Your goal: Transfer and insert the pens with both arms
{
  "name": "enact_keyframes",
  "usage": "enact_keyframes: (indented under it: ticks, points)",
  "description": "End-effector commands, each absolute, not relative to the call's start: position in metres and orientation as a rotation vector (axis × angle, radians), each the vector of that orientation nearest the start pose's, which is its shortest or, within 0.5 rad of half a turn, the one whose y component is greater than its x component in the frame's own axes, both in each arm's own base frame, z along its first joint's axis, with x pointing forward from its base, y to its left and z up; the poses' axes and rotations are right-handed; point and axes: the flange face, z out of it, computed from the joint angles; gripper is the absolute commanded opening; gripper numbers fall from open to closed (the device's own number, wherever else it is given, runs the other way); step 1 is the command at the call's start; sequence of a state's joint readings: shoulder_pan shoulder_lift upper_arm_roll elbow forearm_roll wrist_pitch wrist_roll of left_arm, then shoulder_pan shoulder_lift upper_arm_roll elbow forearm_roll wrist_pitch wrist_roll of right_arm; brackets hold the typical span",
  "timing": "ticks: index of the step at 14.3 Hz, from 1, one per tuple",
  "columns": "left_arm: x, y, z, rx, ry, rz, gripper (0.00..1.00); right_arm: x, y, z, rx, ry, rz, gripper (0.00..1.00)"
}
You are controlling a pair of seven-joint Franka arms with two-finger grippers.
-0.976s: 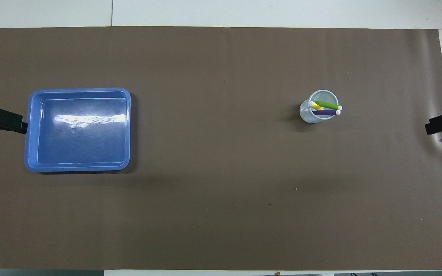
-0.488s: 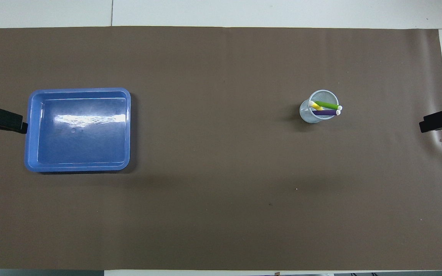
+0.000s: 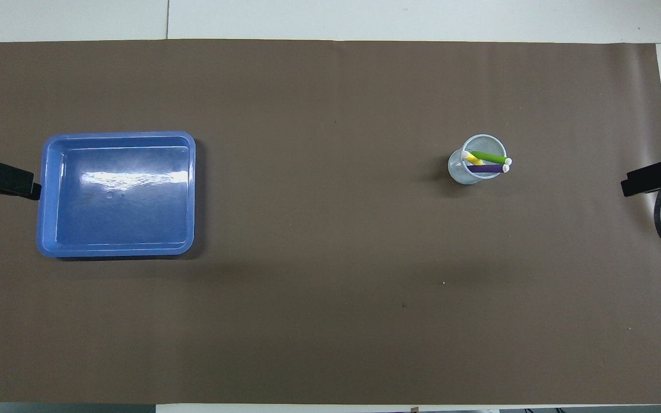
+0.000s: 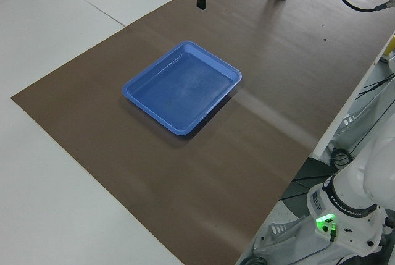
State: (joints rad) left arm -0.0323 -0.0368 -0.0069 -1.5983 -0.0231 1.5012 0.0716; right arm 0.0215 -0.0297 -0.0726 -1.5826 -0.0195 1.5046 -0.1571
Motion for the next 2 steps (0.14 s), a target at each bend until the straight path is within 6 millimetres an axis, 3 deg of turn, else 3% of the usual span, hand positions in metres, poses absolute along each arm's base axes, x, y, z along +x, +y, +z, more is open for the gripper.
enact_keyframes:
  ticks: [1,2]
  points:
    - [0.5313,-0.0210,0.6272,-3.148,0.177,0.101,1.00,0.5406,-0.0295,0.6318,-3.132,-0.139,0.067,1.00]
    - [0.5313,-0.0210,0.6272,-3.148,0.177,0.101,1.00,0.5406,-0.0288,0.6325,-3.134,-0.142,0.065,1.00]
